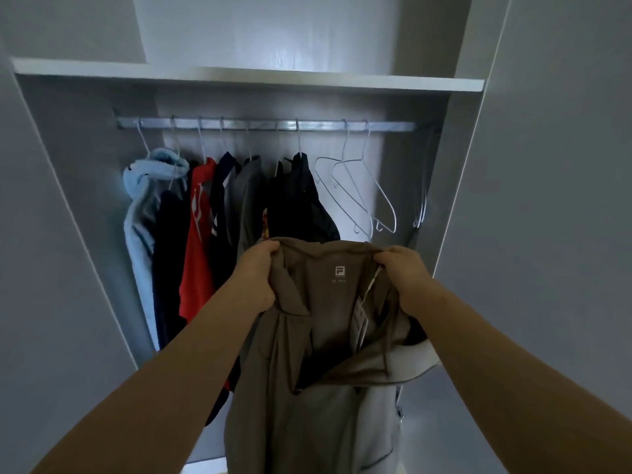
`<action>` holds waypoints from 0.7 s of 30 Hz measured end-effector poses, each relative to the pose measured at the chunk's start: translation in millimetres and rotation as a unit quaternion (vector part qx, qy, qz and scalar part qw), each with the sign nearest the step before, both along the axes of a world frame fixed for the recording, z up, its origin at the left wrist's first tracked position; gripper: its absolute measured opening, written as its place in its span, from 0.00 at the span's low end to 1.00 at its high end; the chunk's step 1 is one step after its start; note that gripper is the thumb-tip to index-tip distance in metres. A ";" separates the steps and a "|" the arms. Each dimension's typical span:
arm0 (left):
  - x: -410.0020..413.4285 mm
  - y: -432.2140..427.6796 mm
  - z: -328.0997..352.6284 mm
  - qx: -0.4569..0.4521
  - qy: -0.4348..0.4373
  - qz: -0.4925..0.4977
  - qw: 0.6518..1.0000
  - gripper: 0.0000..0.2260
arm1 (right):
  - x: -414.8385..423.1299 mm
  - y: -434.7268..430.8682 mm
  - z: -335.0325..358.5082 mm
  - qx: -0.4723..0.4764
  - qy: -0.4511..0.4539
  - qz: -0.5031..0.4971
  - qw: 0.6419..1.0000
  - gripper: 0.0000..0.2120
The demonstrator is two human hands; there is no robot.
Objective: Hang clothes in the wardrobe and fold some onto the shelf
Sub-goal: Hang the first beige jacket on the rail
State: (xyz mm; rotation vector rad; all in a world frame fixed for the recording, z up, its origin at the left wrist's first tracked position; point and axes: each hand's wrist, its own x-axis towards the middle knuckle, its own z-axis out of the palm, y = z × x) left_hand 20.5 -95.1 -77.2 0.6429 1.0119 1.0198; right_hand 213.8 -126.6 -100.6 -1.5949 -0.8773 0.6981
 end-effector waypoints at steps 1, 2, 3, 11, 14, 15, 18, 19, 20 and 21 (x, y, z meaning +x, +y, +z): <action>5.4 10.3 -1.9 0.002 -0.016 0.009 1.000 0.13 | 3.8 9.3 -3.7 -0.003 0.003 -0.003 1.000 0.10; 11.2 20.1 -3.5 0.003 -0.027 0.014 1.000 0.13 | 8.0 18.6 -7.2 -0.007 0.004 -0.004 1.000 0.11; 17.1 28.4 -4.1 0.004 -0.038 0.013 0.999 0.13 | 11.8 26.5 -9.9 -0.010 0.003 -0.004 1.000 0.11; 68.7 99.9 0.6 0.013 -0.012 -0.010 1.000 0.09 | 59.1 100.4 -25.7 -0.031 -0.026 0.021 0.999 0.11; 86.3 121.3 -0.1 0.001 0.001 -0.002 1.000 0.07 | 79.2 135.4 -29.8 -0.054 -0.041 0.066 0.995 0.08; 90.3 127.3 0.5 0.001 0.002 -0.003 1.000 0.06 | 83.6 145.6 -28.9 -0.060 -0.036 0.082 0.994 0.08; 100.1 148.0 3.3 0.008 0.015 0.003 1.000 0.08 | 97.8 178.6 -21.1 -0.037 -0.102 0.079 0.991 0.08; 102.2 153.4 4.2 0.011 0.020 0.005 1.000 0.07 | 101.1 186.8 -16.8 -0.020 -0.151 0.050 0.987 0.07; 105.0 159.0 3.9 0.010 0.026 0.009 1.000 0.07 | 104.6 196.2 -13.1 0.000 -0.188 0.022 0.982 0.06; 107.6 164.3 2.6 0.006 0.033 0.011 0.999 0.07 | 107.2 205.7 -9.7 0.017 -0.210 -0.001 0.978 0.05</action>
